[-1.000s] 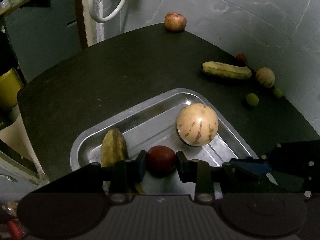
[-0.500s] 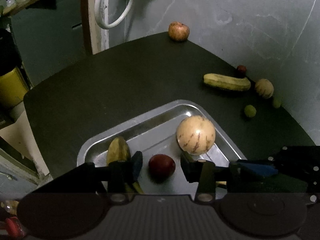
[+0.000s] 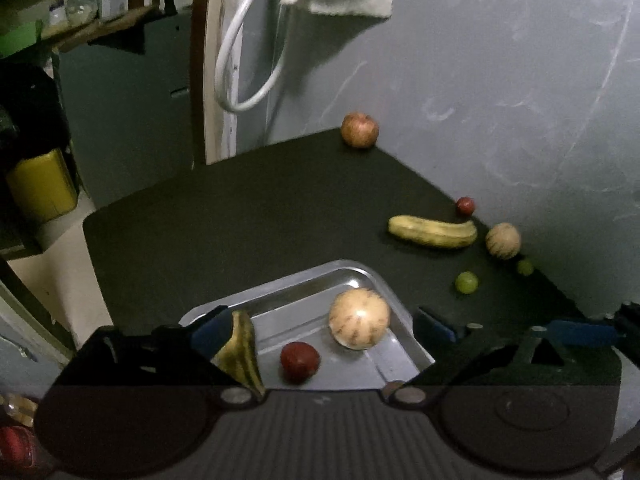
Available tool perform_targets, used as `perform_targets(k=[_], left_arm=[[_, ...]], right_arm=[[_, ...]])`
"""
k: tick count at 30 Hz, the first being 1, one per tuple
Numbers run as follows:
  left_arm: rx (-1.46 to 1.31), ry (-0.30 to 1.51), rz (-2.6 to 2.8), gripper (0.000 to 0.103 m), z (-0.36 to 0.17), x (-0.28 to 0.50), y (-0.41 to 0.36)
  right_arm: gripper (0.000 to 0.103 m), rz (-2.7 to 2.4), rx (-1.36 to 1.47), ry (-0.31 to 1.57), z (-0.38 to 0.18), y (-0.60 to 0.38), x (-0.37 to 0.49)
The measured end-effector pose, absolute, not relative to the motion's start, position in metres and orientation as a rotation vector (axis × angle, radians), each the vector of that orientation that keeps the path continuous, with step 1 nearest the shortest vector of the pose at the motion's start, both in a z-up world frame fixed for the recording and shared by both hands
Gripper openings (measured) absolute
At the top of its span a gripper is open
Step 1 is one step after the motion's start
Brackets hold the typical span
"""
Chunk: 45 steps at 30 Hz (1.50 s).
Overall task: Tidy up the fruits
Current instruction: 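Open both tools and lift them away from the silver tray, then grasp the yellow banana with the left tool while the right tool grasps a small brown fruit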
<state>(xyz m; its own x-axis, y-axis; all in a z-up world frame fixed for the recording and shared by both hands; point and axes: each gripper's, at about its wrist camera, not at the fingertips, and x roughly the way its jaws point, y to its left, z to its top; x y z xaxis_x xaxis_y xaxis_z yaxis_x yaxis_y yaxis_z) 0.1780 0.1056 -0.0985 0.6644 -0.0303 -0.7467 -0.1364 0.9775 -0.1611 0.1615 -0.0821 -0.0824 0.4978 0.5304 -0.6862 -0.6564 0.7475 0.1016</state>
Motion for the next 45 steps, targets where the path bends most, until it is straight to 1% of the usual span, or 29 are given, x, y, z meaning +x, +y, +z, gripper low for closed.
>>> perform_targets(k=[6, 16, 23, 33, 45], left_arm=[[-0.209, 0.8, 0.053, 0.102, -0.077, 0.148, 0.076], [-0.228, 0.795, 0.044, 0.102, -0.059, 0.102, 0.023], [-0.218, 0.758, 0.029, 0.102, -0.04, 0.085, -0.002], [-0.215, 0.734, 0.087, 0.103, -0.026, 0.072, -0.001], [-0.189, 0.767, 0.051, 0.103, -0.029, 0.087, 0.007]], right_arm=[[0.102, 0.717, -0.15, 0.732, -0.059, -0.128, 0.129], [0.102, 0.711, -0.118, 0.712, -0.046, -0.193, 0.086], [0.102, 0.728, -0.089, 0.682, -0.039, -0.216, 0.077], [0.102, 0.762, -0.071, 0.655, -0.035, -0.224, 0.08], [0.102, 0.723, -0.022, 0.707, -0.047, -0.222, 0.089]])
